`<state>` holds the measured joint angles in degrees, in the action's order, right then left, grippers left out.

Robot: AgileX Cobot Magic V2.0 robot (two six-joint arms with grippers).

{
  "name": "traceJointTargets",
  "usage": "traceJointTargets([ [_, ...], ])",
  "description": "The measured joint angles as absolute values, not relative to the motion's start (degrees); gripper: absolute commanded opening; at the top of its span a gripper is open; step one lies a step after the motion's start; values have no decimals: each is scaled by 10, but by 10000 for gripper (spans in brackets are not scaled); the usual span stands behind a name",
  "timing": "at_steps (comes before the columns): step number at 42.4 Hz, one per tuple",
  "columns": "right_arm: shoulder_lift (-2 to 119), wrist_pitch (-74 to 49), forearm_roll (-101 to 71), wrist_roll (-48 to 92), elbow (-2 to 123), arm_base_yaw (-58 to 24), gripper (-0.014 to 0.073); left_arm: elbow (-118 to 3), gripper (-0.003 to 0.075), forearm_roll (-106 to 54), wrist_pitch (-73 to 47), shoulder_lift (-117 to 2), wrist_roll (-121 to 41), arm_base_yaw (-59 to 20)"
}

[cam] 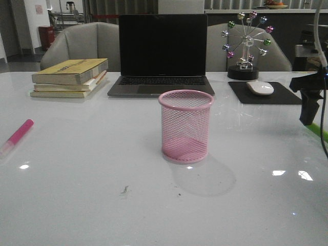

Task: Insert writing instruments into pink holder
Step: 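Lower the right gripper onto the green marker and close on it, then lift the green marker with the right gripper over the pink holder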

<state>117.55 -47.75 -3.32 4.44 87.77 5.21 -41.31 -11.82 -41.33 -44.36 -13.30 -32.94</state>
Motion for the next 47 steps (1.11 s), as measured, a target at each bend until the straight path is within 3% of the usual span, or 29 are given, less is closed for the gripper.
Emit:
traceJointTargets([
  [6,1217,-496,-33,47,924,51,527,-413,527,-118,-413,-444,-133,-329],
  [15,1239,-509,-33,48,949,51,360,-413,527,-118,-413,-444,-133,-329],
  [26,1243,-510,-33,48,951,51,321,-413,527,-118,-413,-444,-133,-329],
  [36,1244,-509,-33,48,951,51,107,-413,527,-118,-413,-444,-133,-329],
  [47,1195,-507,-35,49,942,42,101,-413,527,-118,-413,-444,-133,-329],
])
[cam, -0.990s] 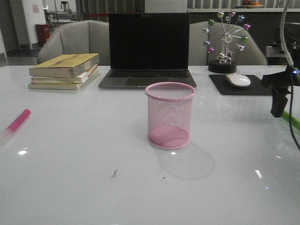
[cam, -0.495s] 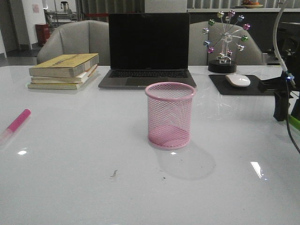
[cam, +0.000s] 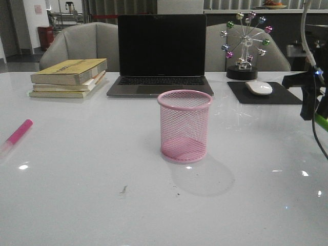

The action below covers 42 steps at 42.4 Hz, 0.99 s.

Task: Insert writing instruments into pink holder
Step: 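Lift the green marker with the right gripper over the pink holder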

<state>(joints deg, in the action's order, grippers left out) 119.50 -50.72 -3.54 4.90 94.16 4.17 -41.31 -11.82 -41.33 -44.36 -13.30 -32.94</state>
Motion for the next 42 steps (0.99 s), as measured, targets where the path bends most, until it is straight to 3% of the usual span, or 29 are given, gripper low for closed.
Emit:
traceJointTargets([
  [11,1025,-385,-82,53,827,-32,101,-413,527,-118,-413,-444,-133,-329],
  [22,867,-153,-117,55,664,-162,101,-413,527,-118,-413,-444,-133,-329],
  [33,847,112,-127,55,541,-286,101,-413,527,-118,-413,-444,-133,-329],
  [42,911,229,-128,55,528,-320,107,-413,527,-118,-413,-444,-133,-329],
])
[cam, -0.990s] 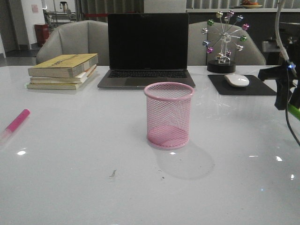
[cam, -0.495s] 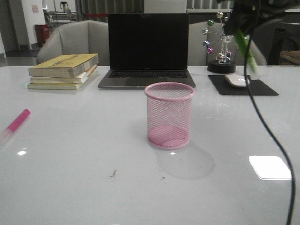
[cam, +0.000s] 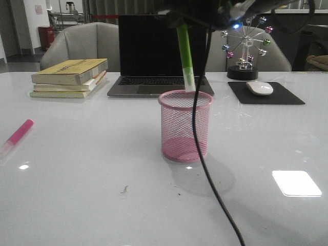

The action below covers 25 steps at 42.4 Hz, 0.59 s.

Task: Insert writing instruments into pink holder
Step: 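Lift the green marker with the right gripper over the pink holder, then lower the green marker into the holder and open the right gripper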

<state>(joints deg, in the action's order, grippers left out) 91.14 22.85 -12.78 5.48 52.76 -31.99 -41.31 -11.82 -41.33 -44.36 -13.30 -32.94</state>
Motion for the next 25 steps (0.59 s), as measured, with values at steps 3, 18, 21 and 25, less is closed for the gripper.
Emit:
traceJointTargets([
  [3,936,245,-129,55,528,-320,155,-413,527,-118,-413,-444,-133,-329],
  [18,969,242,-130,55,528,-320,414,-413,527,-118,-413,-444,-133,-329],
  [21,951,229,-130,55,528,-320,414,-413,527,-118,-413,-444,-133,-329],
  [25,903,183,-130,56,528,-320,414,-413,527,-118,-413,-444,-133,-329],
])
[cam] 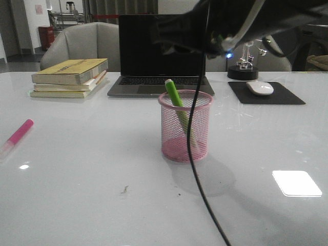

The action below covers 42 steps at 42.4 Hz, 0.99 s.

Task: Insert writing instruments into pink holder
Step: 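Lower the green marker into the holder and open the right gripper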

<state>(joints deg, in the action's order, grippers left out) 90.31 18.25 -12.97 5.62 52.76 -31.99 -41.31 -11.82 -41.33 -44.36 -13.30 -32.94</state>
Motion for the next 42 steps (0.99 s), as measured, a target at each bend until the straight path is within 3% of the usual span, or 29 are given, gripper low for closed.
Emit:
traceJointTargets([
  [21,566,-386,-62,73,522,-320,414,-413,527,-118,-407,-444,-133,-329],
  [27,512,-451,-61,40,493,-320,414,-413,527,-118,-384,-444,-133,-329],
  [42,404,-466,-54,0,401,-320,414,-413,527,-118,-355,-444,-133,-329],
])
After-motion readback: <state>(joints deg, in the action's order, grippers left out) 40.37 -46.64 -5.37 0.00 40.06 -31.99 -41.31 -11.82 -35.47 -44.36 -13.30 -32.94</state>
